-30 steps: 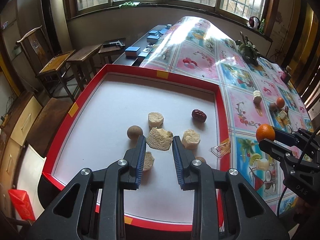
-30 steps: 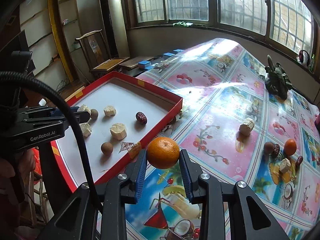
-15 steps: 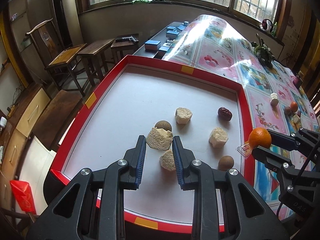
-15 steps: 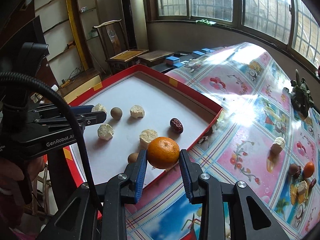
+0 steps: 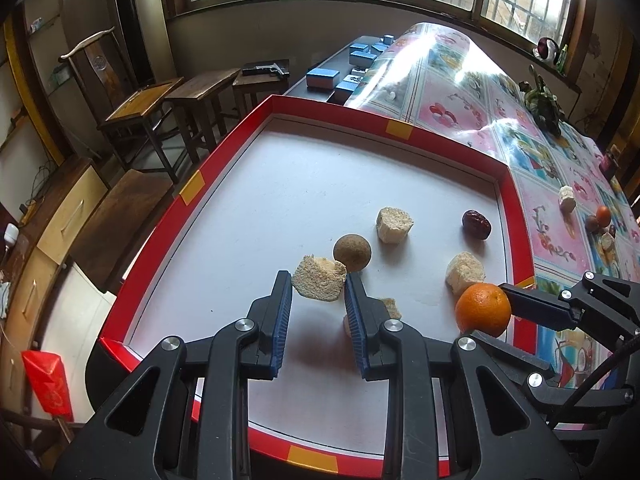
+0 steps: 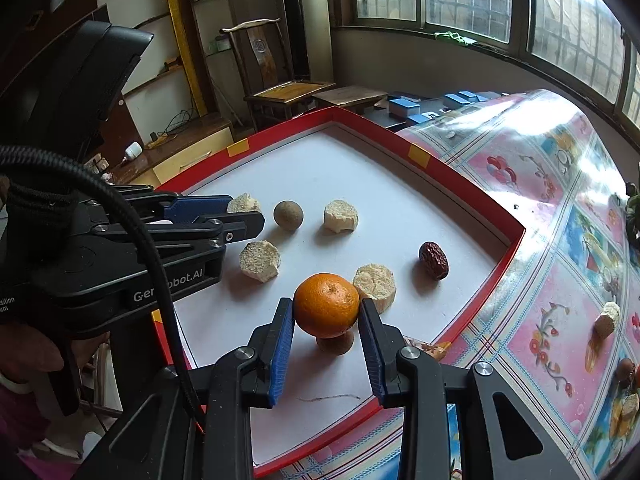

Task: Organize fruits
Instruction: 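Open both tools, releasing the cake and orange in the tray, then move both tools back over the table toward the remaining items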

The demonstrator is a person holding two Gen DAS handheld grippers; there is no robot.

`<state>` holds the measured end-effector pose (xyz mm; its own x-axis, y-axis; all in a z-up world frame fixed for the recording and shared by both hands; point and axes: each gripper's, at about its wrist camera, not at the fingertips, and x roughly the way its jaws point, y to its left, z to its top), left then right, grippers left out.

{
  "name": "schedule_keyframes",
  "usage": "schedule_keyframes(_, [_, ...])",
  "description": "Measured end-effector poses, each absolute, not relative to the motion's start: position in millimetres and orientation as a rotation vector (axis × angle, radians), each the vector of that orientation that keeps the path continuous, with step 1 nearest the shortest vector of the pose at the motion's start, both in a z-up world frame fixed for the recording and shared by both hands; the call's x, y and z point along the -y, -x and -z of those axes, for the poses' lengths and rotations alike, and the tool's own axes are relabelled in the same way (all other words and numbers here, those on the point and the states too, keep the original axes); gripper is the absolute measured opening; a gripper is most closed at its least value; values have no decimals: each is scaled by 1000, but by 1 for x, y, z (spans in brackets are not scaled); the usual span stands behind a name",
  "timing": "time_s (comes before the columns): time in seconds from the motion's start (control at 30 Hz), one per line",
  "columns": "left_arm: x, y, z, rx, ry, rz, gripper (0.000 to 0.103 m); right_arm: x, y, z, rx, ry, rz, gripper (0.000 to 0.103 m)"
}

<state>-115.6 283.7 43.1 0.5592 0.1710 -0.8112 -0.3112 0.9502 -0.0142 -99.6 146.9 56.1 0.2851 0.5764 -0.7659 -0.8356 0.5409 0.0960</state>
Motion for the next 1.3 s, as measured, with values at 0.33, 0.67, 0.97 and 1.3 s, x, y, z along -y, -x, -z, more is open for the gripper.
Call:
schedule_keyframes(0.33, [-284, 114, -36, -946, 152, -327, 26, -157, 102, -53, -838, 372, -1007, 32])
schedule_keyframes(0.67, [-289, 115, -33, -956, 168, -371, 40, -152, 93, -51, -870, 297, -1033, 32])
schedule_keyframes(0.97, [-279, 116, -45, -916, 150, -387, 62, -131, 92, -58, -870, 245, -1020, 33])
schedule_keyframes(1.3, [-247, 106, -55, -890, 116, -356, 69, -97, 88, -65, -844, 207, -952, 38])
